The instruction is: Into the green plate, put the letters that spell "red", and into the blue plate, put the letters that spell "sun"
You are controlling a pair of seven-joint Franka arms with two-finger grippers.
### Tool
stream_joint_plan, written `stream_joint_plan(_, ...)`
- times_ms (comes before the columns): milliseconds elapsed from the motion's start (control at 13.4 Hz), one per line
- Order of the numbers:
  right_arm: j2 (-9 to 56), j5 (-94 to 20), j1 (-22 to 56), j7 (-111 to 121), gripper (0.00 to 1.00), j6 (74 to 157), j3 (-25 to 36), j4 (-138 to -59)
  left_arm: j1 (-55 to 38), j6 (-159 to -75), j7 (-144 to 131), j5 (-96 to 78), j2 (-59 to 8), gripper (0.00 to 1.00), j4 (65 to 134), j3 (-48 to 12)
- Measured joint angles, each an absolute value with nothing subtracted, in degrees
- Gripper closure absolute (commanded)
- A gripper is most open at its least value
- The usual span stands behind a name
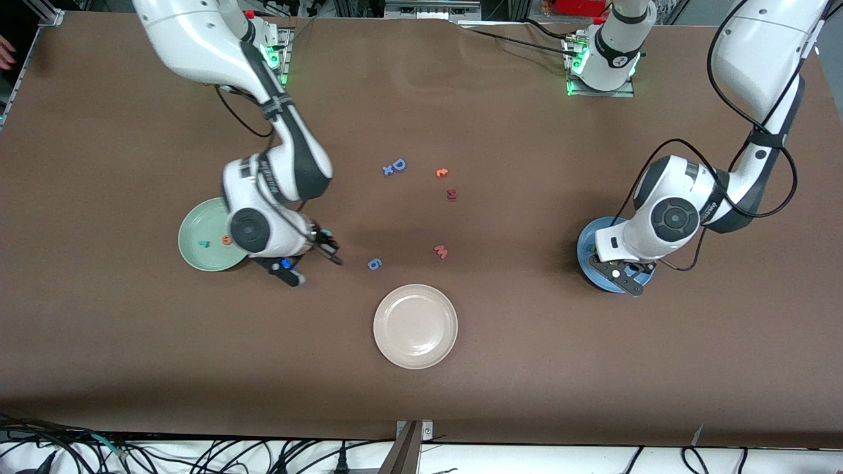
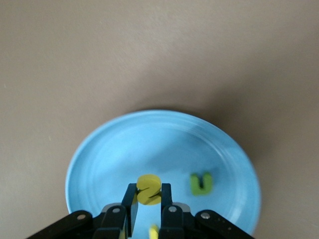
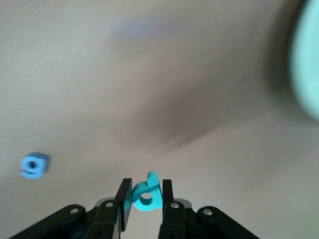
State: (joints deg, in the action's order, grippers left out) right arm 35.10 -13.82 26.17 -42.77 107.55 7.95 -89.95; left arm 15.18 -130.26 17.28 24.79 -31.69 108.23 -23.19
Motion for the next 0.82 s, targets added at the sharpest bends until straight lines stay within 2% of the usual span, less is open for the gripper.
stream_joint_plan(75,34.5,-13.8,25.2,-38.0,0.76,104.5,10.0,-89.9,16.4,-131.8,19.4,24.8,-32.7,0.98,108.2,-23.2)
stream_joint_plan(149,34.3,-13.8,24.6,-33.2,0.76,102.1,12.6,-90.0,17.5,-132.6,20.9,24.8,-33.5,0.93,108.2,-23.2)
stream_joint_plan(224,34.3,-13.8,24.3,-28.4,0.76,100.3,15.5,-90.2,18.0,-133.0,21.8,24.8,-34.0,0.82,108.1,-23.2)
stream_joint_plan(299,34.4,-13.8,24.0,-23.6,0.76,99.3,18.2,-90.8,18.2,-133.2,22.1,24.8,-34.3,0.16,107.9,-23.2)
stream_joint_plan(373,34.7,-13.8,23.4,-19.3,0.76,98.9,20.3,-91.6,18.1,-133.3,22.1,24.8,-34.4,0.00,107.9,-23.3)
stream_joint_plan(672,37.5,-13.8,17.3,-6.8,0.75,99.1,22.1,-94.8,17.8,-133.5,22.2,24.8,-34.4,0.00,107.6,-24.0)
stream_joint_plan(746,38.2,-13.9,16.7,-5.9,0.70,99.6,22.1,-95.3,17.8,-133.5,22.3,24.8,-34.3,0.00,107.6,-24.1)
stream_joint_plan(821,38.6,-13.9,16.6,-5.7,0.55,100.3,22.0,-95.9,17.7,-133.5,22.5,24.8,-34.2,0.00,107.4,-24.2)
